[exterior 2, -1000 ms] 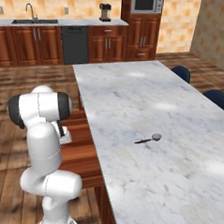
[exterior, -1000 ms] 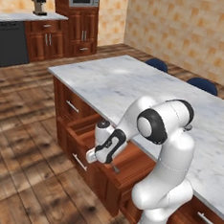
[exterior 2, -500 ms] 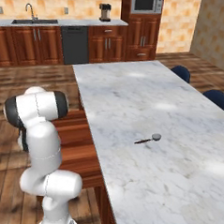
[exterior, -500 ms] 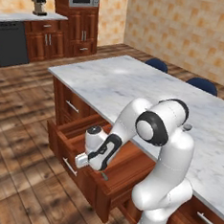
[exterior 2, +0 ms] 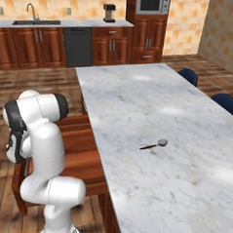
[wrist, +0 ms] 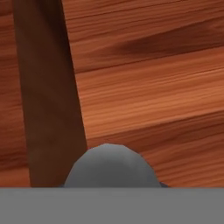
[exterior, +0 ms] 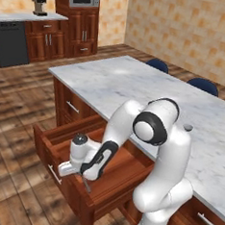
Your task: Organize the utensils by type. Pick up the wooden spoons from the counter and place them in the open cabinet. Then pick up the metallic utensils from the counter and place them in the open drawer.
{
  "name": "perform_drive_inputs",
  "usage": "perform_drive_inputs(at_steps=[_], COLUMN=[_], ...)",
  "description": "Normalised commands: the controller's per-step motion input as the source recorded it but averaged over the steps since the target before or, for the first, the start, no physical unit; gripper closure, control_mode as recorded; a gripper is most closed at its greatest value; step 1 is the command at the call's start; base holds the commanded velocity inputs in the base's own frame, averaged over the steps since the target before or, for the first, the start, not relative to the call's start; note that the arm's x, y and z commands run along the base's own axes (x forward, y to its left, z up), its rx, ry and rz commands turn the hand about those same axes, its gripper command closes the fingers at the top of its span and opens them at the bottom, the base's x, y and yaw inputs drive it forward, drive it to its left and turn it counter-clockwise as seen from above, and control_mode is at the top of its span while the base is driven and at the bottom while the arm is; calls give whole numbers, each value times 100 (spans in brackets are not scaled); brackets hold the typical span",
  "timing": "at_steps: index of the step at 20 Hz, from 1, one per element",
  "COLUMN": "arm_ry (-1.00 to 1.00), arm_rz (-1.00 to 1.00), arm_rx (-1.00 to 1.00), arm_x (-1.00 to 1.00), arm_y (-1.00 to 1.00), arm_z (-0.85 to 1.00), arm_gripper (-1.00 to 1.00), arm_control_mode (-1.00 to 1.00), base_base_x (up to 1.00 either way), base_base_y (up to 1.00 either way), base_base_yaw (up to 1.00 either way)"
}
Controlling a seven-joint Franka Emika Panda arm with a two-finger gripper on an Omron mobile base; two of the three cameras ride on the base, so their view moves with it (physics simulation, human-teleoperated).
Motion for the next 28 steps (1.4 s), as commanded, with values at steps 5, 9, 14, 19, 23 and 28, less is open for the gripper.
perform_drive_inputs(at_steps=[5, 9, 14, 19, 23, 28], arm_ry=[-2, 0, 0, 0, 7, 21], arm_rz=[-14, -10, -6, -2, 0, 0], arm_rx=[0, -4, -4, -1, 0, 0], arm_x=[-5, 28, 36, 50, 60, 49], arm_y=[59, 1, -14, -24, -32, -36], arm_z=[-10, 33, 58, 51, 17, -30], arm_gripper=[100, 100, 100, 100, 100, 100], arm_control_mode=[-100, -100, -100, -100, -100, -100], base_base_x=[0, 0, 0, 0, 0, 0], base_base_y=[0, 0, 0, 0, 0, 0], base_base_yaw=[0, 0, 0, 0, 0, 0])
